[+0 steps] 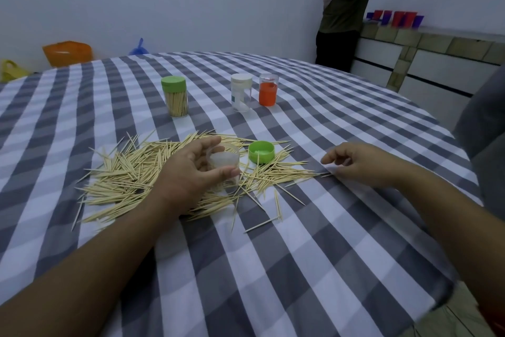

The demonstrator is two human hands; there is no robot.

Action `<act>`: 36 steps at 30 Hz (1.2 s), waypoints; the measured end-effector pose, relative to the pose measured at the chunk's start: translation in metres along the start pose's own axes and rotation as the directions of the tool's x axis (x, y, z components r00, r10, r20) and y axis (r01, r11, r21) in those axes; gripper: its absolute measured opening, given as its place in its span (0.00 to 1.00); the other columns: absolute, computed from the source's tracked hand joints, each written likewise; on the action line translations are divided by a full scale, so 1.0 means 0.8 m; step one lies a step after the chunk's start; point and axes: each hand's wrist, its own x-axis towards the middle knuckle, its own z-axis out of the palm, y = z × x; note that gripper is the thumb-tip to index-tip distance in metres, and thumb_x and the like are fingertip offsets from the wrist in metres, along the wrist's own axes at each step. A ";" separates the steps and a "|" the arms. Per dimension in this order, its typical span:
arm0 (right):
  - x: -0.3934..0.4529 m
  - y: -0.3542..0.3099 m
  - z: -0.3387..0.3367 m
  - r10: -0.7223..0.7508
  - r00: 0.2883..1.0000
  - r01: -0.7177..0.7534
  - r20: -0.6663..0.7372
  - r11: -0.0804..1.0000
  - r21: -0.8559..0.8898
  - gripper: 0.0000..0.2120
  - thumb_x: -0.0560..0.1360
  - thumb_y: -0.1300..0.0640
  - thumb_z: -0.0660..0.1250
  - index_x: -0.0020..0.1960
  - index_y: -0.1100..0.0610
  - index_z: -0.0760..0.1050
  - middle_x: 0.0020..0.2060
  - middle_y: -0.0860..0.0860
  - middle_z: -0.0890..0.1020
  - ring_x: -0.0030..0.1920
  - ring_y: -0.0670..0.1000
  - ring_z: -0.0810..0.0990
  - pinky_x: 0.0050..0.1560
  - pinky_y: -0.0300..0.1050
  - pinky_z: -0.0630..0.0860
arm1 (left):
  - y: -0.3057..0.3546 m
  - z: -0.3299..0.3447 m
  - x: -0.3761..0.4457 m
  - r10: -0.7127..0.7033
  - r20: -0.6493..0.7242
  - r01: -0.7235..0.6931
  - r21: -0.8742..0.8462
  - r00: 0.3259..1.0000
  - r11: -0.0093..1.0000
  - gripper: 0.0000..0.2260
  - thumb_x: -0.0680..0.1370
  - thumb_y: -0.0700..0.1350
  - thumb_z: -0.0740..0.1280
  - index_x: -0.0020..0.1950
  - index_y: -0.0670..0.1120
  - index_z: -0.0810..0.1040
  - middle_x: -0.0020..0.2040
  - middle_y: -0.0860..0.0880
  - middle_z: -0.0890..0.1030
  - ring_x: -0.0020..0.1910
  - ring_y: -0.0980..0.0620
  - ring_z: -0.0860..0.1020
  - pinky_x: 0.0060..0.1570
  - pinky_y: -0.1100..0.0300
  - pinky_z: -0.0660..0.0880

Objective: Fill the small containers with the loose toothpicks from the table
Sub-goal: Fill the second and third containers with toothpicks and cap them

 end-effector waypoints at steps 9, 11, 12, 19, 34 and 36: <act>0.007 -0.023 0.016 -0.079 0.996 0.081 0.031 0.993 -0.084 0.11 0.76 0.61 0.65 0.42 0.45 0.77 0.41 0.40 0.78 0.40 0.42 0.76 0.36 0.30 0.69 | 0.001 0.000 -0.001 0.001 0.002 -0.001 0.005 1.000 1.000 0.36 0.59 0.47 0.76 0.67 0.45 0.72 0.56 0.51 0.80 0.51 0.60 0.81 0.48 0.70 0.77; 0.012 -0.032 0.025 -0.126 0.992 0.126 0.007 0.991 -0.043 0.12 0.75 0.61 0.67 0.39 0.45 0.76 0.41 0.41 0.79 0.41 0.43 0.77 0.40 0.32 0.71 | 0.001 0.000 -0.001 -0.001 0.002 0.001 0.001 1.000 1.000 0.36 0.59 0.46 0.76 0.67 0.44 0.72 0.56 0.50 0.80 0.52 0.60 0.80 0.48 0.70 0.77; 0.015 -0.035 0.029 -0.139 0.990 0.139 -0.016 0.990 -0.019 0.12 0.75 0.61 0.67 0.38 0.45 0.76 0.40 0.41 0.79 0.41 0.43 0.77 0.42 0.35 0.73 | 0.001 0.000 0.000 -0.002 0.003 0.002 0.000 1.000 1.000 0.36 0.59 0.46 0.76 0.67 0.44 0.72 0.56 0.50 0.80 0.52 0.59 0.80 0.48 0.70 0.77; 0.013 -0.052 0.021 -0.176 0.984 0.179 -0.035 0.964 0.196 0.09 0.75 0.63 0.66 0.48 0.50 0.78 0.44 0.48 0.80 0.39 0.44 0.76 0.43 0.34 0.73 | 0.001 0.000 -0.001 -0.006 0.003 0.006 0.002 1.000 1.000 0.36 0.58 0.47 0.76 0.66 0.45 0.73 0.56 0.50 0.80 0.52 0.59 0.81 0.50 0.68 0.77; 0.038 -0.081 0.041 -0.212 0.965 0.263 0.156 0.736 -0.623 0.17 0.80 0.52 0.59 0.68 0.48 0.70 0.62 0.51 0.72 0.64 0.53 0.67 0.59 0.48 0.65 | 0.002 0.000 0.000 -0.013 0.013 0.013 0.003 1.000 1.000 0.37 0.59 0.47 0.76 0.67 0.45 0.72 0.57 0.50 0.80 0.51 0.59 0.81 0.46 0.70 0.77; 0.034 -0.081 0.044 -0.282 0.951 0.292 0.130 0.672 -0.681 0.16 0.80 0.56 0.56 0.66 0.48 0.72 0.60 0.50 0.73 0.62 0.53 0.69 0.59 0.49 0.64 | 0.002 0.000 0.000 -0.015 0.011 0.015 -0.001 1.000 1.000 0.37 0.59 0.47 0.76 0.67 0.45 0.72 0.56 0.50 0.80 0.50 0.60 0.81 0.46 0.70 0.77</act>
